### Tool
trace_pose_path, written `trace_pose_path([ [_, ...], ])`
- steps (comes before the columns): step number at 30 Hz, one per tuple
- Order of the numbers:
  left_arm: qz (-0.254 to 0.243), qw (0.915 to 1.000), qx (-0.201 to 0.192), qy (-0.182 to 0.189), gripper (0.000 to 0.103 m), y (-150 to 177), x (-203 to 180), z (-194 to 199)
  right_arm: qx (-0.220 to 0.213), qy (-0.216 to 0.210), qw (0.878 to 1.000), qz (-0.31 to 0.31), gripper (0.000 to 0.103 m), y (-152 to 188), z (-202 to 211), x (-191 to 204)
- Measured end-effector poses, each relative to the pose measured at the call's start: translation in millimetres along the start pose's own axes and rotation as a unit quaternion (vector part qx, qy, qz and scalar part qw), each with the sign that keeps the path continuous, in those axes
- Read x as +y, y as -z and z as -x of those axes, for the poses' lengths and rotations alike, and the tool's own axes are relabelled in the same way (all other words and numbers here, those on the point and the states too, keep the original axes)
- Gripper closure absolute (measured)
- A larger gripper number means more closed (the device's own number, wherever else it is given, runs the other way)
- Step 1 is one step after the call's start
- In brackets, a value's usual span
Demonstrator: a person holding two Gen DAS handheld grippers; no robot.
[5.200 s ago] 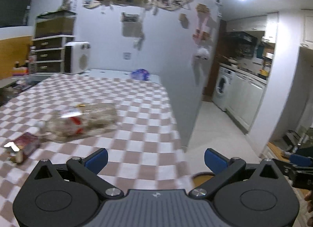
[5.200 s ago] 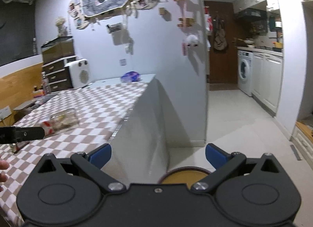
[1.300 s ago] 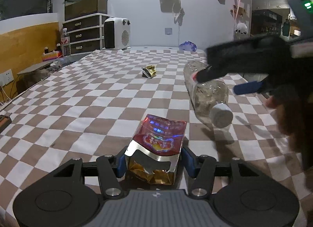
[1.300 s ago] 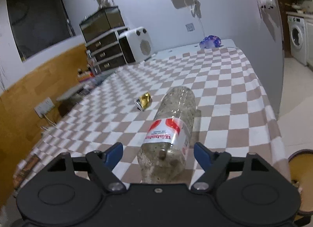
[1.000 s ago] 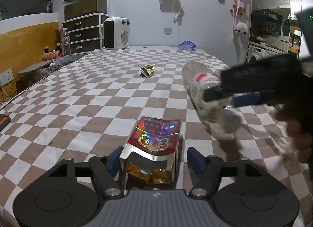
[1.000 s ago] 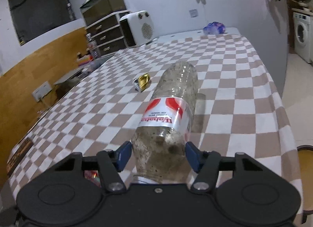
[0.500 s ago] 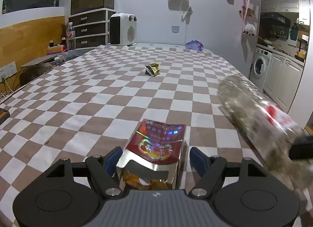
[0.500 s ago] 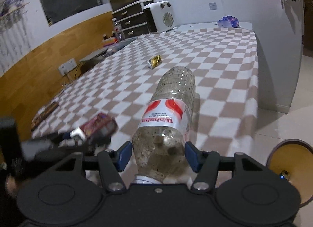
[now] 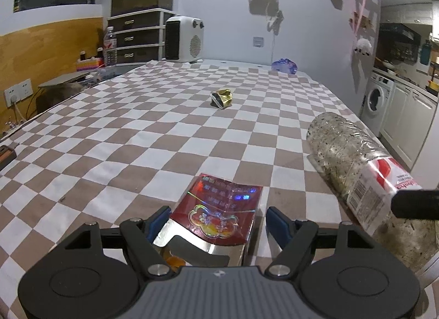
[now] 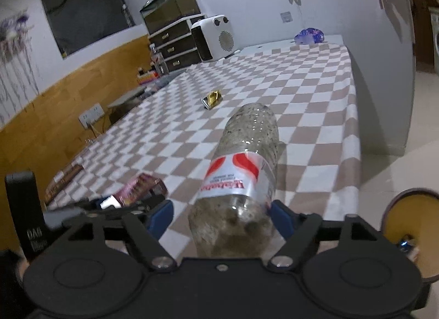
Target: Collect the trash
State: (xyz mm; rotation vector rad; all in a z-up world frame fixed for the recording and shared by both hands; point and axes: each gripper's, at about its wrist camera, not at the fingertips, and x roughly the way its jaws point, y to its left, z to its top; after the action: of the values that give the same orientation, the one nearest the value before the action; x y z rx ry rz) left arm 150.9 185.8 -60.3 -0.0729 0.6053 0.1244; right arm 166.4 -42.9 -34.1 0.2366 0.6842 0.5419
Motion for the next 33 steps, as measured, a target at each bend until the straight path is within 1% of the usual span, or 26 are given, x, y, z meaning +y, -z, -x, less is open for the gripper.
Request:
trace_pose_path([
  [6,0.01,0.9995,0.003,-0.029,0.027,-2,-9,-2,0.013,-0.017,0.996,-0.081,0.021,-15,-21,-29],
  [9,0.021,0.9989,0.003,-0.041,0.029,-3,-12,-2,0.029,-0.041,0.993,-0.104,0.021,-16,-31,-36],
  [10,0.024,0.9987,0.003,-0.045,0.029,-3,-12,-2,0.037,-0.046,0.993,-0.104,0.022,-15,-36,-36],
  [11,0.028,0.9983,0.003,-0.05,0.034,-4,-13,-2,0.042,-0.049,0.993,-0.102,0.023,-13,-39,-35],
  [12,0.032,0.998,0.003,-0.054,0.037,-4,-14,-1,0.034,-0.052,0.994,-0.092,0.024,-11,-40,-34],
  [13,0.036,0.9978,0.004,-0.055,0.037,-5,-14,-1,0.032,-0.051,0.995,-0.083,0.029,-10,-40,-32],
  [14,0.04,0.9977,0.004,-0.055,0.038,-5,-15,0,0.029,-0.05,0.995,-0.076,0.03,-10,-41,-32],
  [16,0.044,0.9975,0.004,-0.055,0.04,-6,-17,0,0.026,-0.065,0.994,-0.08,0.03,-9,-41,-38],
  [19,0.041,0.9973,0.006,-0.061,0.042,-6,-22,-1,0.025,-0.092,0.991,-0.093,0.031,-11,-43,-49],
  [22,0.035,0.9975,0.006,-0.061,0.043,-8,-28,-1,0.023,-0.108,0.99,-0.092,0.031,-10,-43,-54],
  [25,0.029,0.9978,0.005,-0.06,0.044,-11,-35,0,0.022,-0.117,0.989,-0.087,0.031,-10,-44,-56],
  [28,0.028,0.9978,0.003,-0.06,0.045,-13,-39,3,0.021,-0.126,0.987,-0.094,0.031,-10,-45,-60],
  [33,0.041,0.997,-0.004,-0.066,0.046,-15,-37,15,0.023,-0.126,0.987,-0.092,0.032,-10,-44,-61],
])
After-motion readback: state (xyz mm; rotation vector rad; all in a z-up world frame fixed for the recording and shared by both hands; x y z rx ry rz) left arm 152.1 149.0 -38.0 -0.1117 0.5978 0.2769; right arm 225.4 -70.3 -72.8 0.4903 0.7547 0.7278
